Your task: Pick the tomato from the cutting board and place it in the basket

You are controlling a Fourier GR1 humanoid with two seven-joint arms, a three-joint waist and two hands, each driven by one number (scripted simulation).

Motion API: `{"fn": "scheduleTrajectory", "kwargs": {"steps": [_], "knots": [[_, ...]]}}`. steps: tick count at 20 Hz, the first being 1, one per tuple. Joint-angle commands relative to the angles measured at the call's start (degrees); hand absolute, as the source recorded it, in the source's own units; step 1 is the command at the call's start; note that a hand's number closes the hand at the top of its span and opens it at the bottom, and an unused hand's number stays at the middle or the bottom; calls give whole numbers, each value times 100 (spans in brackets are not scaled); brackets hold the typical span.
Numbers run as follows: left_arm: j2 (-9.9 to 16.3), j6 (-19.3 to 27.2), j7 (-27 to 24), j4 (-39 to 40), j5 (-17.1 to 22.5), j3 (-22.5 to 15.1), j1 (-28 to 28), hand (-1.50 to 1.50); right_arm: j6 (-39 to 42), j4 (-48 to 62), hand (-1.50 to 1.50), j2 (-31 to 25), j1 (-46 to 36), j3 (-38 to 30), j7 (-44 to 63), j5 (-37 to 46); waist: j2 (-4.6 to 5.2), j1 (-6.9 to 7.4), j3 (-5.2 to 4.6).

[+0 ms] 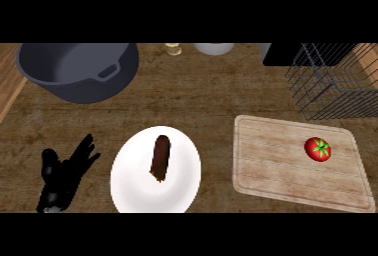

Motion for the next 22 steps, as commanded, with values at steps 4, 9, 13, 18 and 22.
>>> {"fn": "scheduleTrajectory", "kwargs": {"steps": [4,9,13,18,22], "knots": [[-164,-131,-88,555,-113,-52,96,0,308,397,-150,-108,-62,235,-816,778,49,36,-38],[-281,67,179,453,-243,-37,-66,0,-84,274,-150,304,216,426,-912,1004,40,-11,-35],[-244,105,428,-100,-280,-65,175,0,-151,473,-150,455,332,328,-1117,1096,20,-18,-31],[-23,-336,66,71,-127,195,475,0,-563,234,-150,1170,453,681,-681,1353,13,-4,-36],[-183,-205,143,82,-259,156,459,0,-807,336,-150,1511,546,813,-741,1716,11,-21,-35]]}}
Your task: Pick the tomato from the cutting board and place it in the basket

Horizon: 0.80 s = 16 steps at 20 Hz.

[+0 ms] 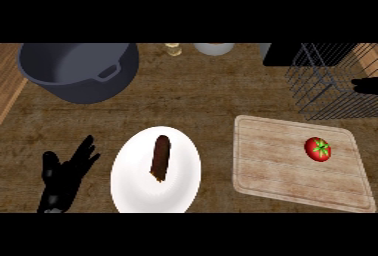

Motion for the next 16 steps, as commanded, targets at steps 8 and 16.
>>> {"fn": "scheduleTrajectory", "kwargs": {"steps": [8,16], "knots": [[-122,-97,189,490,-90,170,-81,0,-534,796,-150,834,31,544,-599,1458,50,-8,-45],[-134,-225,301,364,-137,314,-17,0,-864,839,-150,1488,309,559,-639,1997,29,-61,-47]]}}
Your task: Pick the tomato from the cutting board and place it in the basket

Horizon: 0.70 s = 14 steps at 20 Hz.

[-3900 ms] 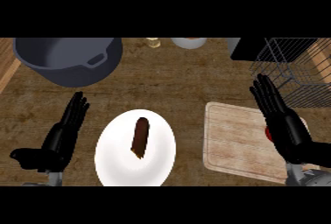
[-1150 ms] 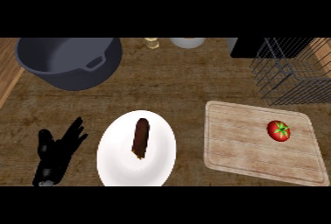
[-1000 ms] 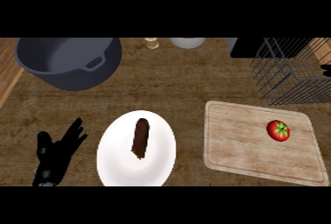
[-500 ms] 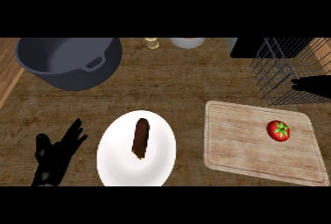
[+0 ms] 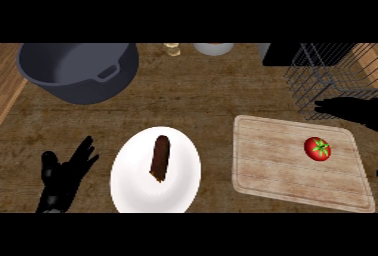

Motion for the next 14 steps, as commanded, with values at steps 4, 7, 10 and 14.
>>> {"fn": "scheduleTrajectory", "kwargs": {"steps": [4,7,10,14], "knots": [[61,-312,-26,297,-61,50,320,0,-339,690,-150,411,-83,-51,-357,551,49,26,-50],[-42,-189,138,250,-119,120,112,0,-178,325,-150,738,-135,-85,102,642,37,-8,-51],[-251,-138,267,657,-170,118,-363,0,-484,763,-150,796,-50,-74,-379,860,46,-34,-50],[59,-377,532,35,2,407,6,0,-506,670,-150,1055,67,-80,-333,1111,33,-19,-50]]}}
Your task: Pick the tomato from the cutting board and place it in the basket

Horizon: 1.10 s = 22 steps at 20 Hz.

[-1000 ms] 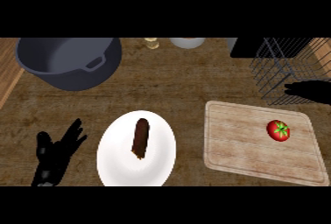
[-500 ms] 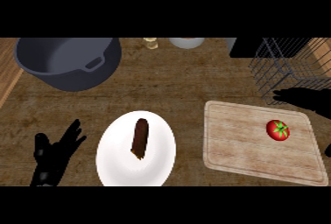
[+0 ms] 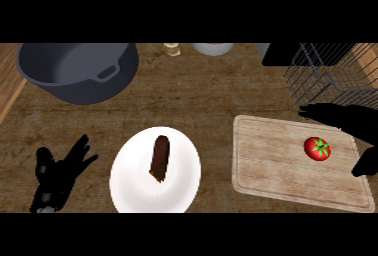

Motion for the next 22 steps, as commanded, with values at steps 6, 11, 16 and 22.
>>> {"fn": "scheduleTrajectory", "kwargs": {"steps": [6,11,16,22], "knots": [[-190,-131,-166,387,-211,-24,198,0,-447,464,-150,278,99,115,-253,798,46,-1,-47],[-237,24,327,-147,-259,-74,286,0,-139,280,-150,577,24,262,368,1106,29,-17,-47],[-511,-47,-421,730,-451,-72,225,0,-175,528,-150,631,40,106,70,1132,37,-50,-51],[-517,-69,-338,631,-512,6,172,0,-577,1240,-150,847,-266,20,-245,1441,55,20,-47]]}}
